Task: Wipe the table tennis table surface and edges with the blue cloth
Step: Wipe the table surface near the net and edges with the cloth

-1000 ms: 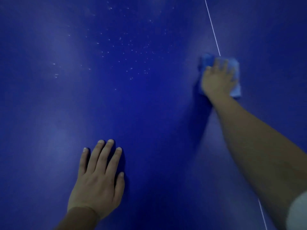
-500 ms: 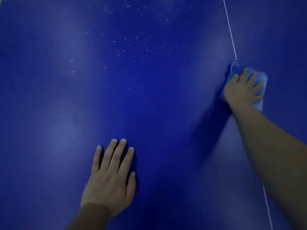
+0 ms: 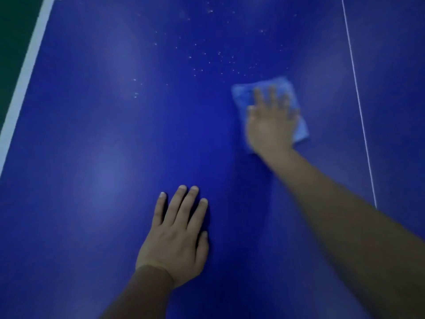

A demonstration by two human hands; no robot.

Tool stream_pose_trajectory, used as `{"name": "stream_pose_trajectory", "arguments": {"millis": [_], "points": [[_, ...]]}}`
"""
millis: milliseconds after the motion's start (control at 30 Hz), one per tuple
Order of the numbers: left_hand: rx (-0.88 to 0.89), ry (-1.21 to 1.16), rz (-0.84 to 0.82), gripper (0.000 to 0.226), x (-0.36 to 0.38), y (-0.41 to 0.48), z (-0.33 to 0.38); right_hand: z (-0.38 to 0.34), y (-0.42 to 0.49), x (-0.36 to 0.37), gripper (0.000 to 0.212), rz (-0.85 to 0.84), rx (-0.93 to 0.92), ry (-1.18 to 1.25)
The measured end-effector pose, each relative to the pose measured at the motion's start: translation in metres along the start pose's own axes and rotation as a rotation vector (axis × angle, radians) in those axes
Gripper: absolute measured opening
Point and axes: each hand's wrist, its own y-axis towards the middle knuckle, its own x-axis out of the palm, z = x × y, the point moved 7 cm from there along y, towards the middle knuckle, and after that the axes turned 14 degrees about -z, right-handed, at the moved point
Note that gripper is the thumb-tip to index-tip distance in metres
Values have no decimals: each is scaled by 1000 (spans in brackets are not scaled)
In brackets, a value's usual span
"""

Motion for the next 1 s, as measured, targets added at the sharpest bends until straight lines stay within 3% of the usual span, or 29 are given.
{"name": "stream_pose_trajectory", "arguments": {"millis": [133, 200, 233, 267, 400, 467, 567, 733, 833, 900, 933, 1000], "points": [[8, -47, -20, 61, 3, 1, -1, 99, -3, -12, 58, -30, 426, 192], [12, -51, -30, 62, 0, 1, 0, 75, -11, -8, 60, -42, 547, 239], [12, -65, -33, 63, -2, 0, 0, 42, -12, -5, 60, -41, 514, 223], [13, -83, -27, 63, -5, 1, -1, -8, -12, -2, 59, -45, 387, 175], [147, -254, 7, 64, -16, -15, -9, -249, -54, 32, 58, -213, -490, -94], [204, -256, 76, 64, -27, -27, -40, -283, -65, 39, 57, -236, -552, -132], [67, -187, 145, 65, -47, -49, -130, -228, -58, 34, 55, -112, -343, -94], [-178, -78, 48, 69, -66, -51, -258, -59, -66, 18, 56, -48, 386, 128], [-191, -115, 4, 70, -57, -51, -274, -61, -64, 18, 61, -75, 659, 267], [-184, -132, 28, 67, -57, -50, -276, -117, -48, 17, 61, -53, 688, 287], [-181, -129, 27, 66, -57, -50, -276, -161, -38, 18, 60, -41, 614, 268], [-177, -135, 31, 65, -58, -50, -279, -284, -25, 23, 59, -24, 292, 182]]}}
